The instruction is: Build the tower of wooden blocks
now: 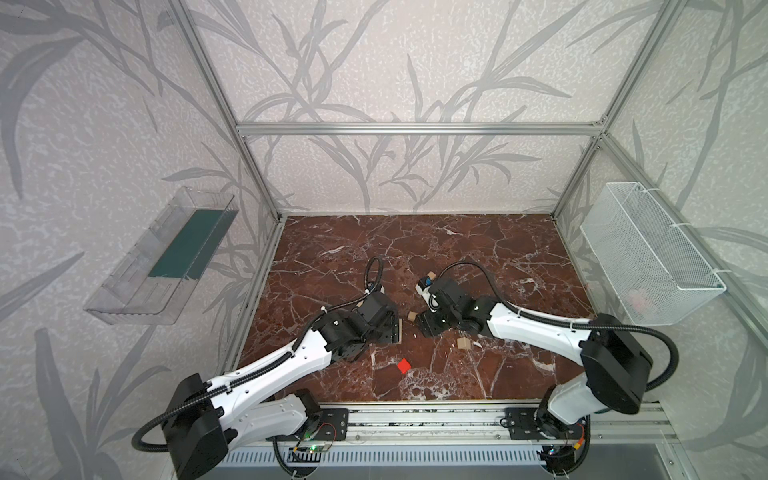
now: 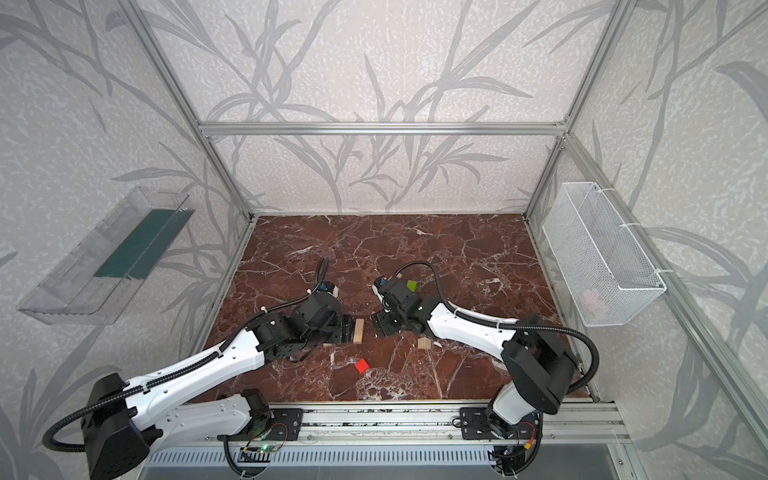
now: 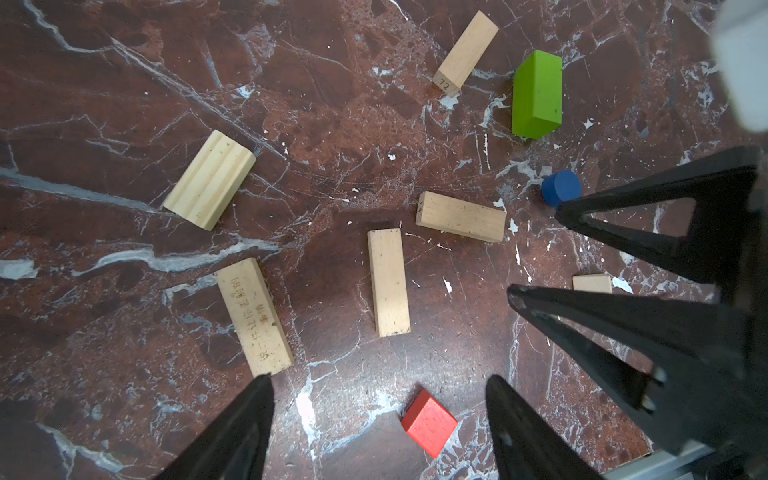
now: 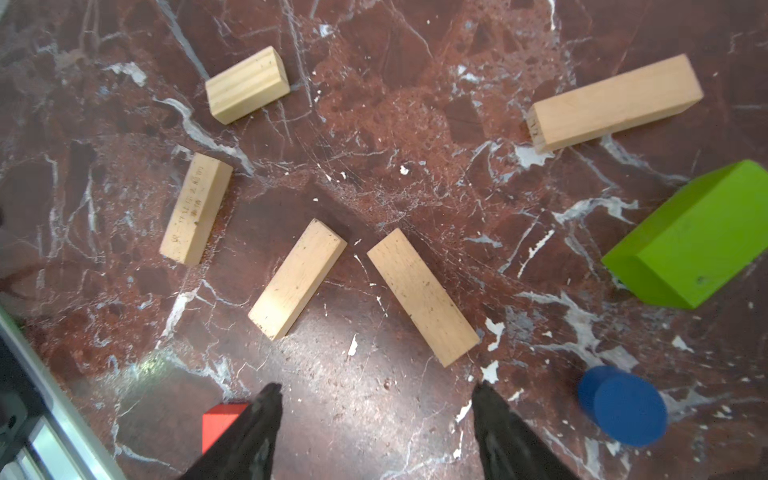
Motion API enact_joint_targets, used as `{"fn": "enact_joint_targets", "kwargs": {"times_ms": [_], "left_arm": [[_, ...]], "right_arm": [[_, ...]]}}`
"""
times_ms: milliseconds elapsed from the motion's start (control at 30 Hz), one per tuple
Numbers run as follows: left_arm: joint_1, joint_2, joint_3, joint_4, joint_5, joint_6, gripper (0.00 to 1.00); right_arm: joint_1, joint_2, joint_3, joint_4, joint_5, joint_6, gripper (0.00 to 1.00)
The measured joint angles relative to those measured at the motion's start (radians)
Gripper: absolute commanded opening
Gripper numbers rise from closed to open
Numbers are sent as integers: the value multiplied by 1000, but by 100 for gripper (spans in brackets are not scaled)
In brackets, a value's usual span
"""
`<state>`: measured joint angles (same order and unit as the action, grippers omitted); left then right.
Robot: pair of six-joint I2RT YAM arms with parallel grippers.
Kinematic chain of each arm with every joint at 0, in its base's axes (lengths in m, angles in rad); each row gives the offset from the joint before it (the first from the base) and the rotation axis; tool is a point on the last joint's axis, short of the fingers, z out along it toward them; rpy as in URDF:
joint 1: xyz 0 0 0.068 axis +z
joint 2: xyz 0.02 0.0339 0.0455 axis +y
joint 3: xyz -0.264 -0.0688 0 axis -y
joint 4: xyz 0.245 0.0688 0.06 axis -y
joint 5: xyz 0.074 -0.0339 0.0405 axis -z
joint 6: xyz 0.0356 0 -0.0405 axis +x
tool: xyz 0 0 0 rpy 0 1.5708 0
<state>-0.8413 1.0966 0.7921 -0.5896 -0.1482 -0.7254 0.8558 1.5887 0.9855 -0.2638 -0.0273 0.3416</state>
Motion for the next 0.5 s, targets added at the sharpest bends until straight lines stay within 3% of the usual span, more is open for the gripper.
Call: {"fn": "enact_joint_targets", "kwargs": {"times_ms": [500], "left_arm": [[25, -68, -53, -5, -24, -13, 80]], "right_arm": [[-24, 228, 137, -18, 1, 63, 74]]}}
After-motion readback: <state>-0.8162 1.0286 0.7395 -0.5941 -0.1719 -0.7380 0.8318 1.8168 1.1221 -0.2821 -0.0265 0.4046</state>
